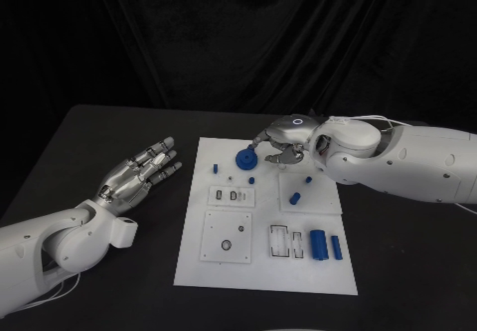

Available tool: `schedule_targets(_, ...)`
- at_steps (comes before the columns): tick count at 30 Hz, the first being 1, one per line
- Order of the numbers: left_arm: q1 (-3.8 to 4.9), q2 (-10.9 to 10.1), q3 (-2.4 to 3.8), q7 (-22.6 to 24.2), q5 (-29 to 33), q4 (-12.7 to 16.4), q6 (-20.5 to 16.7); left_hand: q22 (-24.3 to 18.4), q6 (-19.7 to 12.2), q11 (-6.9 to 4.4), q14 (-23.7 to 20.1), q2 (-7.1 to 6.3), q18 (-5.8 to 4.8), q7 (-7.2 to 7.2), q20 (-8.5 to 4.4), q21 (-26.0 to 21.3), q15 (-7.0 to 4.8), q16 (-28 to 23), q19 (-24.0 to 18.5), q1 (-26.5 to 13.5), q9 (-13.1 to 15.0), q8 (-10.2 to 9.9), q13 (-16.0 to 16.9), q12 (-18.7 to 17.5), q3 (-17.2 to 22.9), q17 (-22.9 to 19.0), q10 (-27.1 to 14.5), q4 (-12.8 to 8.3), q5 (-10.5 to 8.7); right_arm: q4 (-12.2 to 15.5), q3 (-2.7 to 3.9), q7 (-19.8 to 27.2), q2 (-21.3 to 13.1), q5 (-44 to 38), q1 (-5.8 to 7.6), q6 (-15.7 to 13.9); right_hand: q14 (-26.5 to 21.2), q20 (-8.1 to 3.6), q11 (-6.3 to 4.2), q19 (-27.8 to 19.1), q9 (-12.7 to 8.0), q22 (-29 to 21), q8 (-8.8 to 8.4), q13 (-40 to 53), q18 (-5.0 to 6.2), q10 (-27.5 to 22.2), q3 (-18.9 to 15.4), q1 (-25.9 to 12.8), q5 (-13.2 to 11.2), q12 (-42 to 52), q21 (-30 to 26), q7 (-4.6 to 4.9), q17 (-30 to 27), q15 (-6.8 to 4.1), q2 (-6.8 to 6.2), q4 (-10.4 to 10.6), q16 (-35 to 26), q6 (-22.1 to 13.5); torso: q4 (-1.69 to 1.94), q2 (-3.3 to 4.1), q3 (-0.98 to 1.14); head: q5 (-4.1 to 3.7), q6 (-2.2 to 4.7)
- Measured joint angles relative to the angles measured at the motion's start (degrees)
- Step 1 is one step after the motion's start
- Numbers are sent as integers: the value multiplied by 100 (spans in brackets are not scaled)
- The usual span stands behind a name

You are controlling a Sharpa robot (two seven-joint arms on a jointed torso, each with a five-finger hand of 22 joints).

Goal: Assemble the parts on the task board

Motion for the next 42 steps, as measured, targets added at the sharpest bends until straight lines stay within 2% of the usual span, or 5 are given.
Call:
schedule_targets(7, -1, 19, 0, 0, 0, -5, 3, 0, 0, 0, 0, 0, 0, 0, 0, 0, 0, 0, 0, 0, 0, 0, 0, 0, 15, -1, 0, -15, 0, -96, 0, -5, 31, 0, -42, 121, 0, 0, 0, 0, -8, 0, 0, 0, -1, 0, 6, -20, 0, 0, 0, -32, 0, 0, 20, 25, -26, 14, -15, -4, -8, 26, -23)
schedule_targets(22, -1, 14, 0, 0, 0, -10, 7, 0, -20, 0, 0, 0, 0, 20, 0, 0, 0, 0, 0, 0, 0, 0, 0, 0, 15, -2, 0, -15, 0, -180, -1, -7, 106, -1, -122, 295, 0, 0, -1, 0, -29, -1, 0, 0, -1, 2, 0, -29, 0, 0, -23, -50, 0, 0, 30, 32, -47, 74, 6, 2, -4, 13, -2)
schedule_targets(32, -2, 20, 0, 0, 0, -24, 9, 5, -20, 0, 0, 0, 0, 20, 0, 0, 0, 0, 0, 0, 0, 0, 0, 0, 39, -3, 0, -39, 0, -193, 9, -6, 152, -2, -152, 319, 0, 0, -21, 0, -44, -2, -1, 0, -1, 21, 16, -52, 0, 0, -44, -68, 0, 0, 53, 48, -46, 94, 12, 0, -8, 21, -32)
schedule_targets(40, -2, 21, 0, 0, 0, -34, 12, 4, -20, 0, 21, 0, 0, 20, -1, 0, 21, 23, 0, 0, 0, 0, 0, 0, 39, -4, 0, -39, 22, -171, 22, -7, 128, -6, -156, 288, 15, 0, -21, 0, -56, -2, 83, 0, -1, 21, 0, -52, 0, 0, -44, -3, 0, -15, 53, 63, -46, 458, 13, 0, -8, 21, -47)
schedule_targets(42, -2, 20, 0, 0, 0, -34, 12, 4, -20, 0, 21, 0, 0, 20, -1, 0, 21, 23, -1, 0, 0, 0, 0, 0, 39, -4, 0, -39, 22, -149, 18, -7, 86, -6, -162, 273, 15, 0, -21, 0, -48, -2, 98, 0, -1, 21, 0, -52, 0, 0, -44, -14, 0, -15, 53, 63, -56, 481, 12, 0, -8, 29, -50)
